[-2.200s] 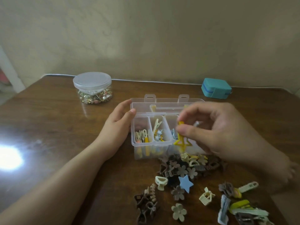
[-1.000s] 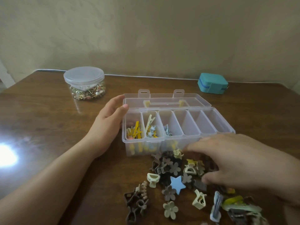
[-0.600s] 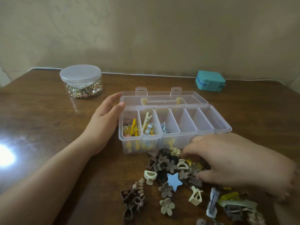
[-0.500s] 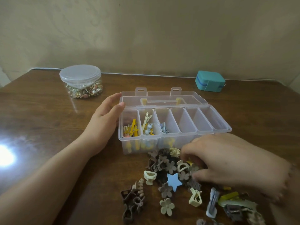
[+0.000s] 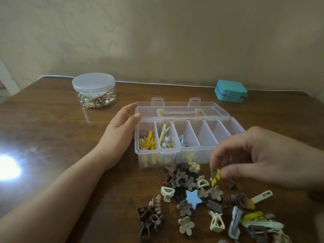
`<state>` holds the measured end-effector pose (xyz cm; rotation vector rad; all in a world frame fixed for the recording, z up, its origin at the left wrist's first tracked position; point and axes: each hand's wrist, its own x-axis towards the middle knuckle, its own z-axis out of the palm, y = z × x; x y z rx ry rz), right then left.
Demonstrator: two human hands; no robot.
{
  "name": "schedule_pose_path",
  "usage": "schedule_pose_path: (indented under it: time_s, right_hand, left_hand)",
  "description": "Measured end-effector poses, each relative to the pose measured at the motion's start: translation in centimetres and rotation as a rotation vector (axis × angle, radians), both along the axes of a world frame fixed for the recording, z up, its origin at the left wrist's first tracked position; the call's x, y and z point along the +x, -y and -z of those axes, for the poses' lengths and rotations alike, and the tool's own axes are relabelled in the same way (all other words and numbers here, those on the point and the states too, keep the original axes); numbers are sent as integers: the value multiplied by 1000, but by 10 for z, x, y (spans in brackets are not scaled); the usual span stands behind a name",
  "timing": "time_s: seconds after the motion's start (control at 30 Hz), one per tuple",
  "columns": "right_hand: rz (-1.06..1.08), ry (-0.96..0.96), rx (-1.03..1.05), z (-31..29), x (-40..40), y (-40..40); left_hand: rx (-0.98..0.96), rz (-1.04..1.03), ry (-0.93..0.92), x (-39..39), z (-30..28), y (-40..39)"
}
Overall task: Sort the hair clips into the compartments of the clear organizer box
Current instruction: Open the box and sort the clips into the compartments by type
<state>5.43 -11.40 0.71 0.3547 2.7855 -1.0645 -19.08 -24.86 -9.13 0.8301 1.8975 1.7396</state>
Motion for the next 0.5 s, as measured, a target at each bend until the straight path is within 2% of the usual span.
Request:
schedule_pose_path:
  time_s: [0.1, 0.23, 0.3, 0.4, 0.5]
  right_hand:
    - [66, -210, -88, 5, -9, 2]
    - [241, -500, 142, 18, -34, 3]
    - [294, -527, 302, 29, -47, -1]
    - [326, -451, 533, 46, -58, -8]
    - [377, -538, 569, 46, -52, -13]
  left_hand:
    - [3, 1, 6, 1, -1, 0]
    - [12, -8, 21, 2, -2, 0]
    - [5, -7, 24, 2, -2, 0]
    - [1, -4, 33, 2, -2, 0]
    - [1, 1, 33, 3, -3, -1]
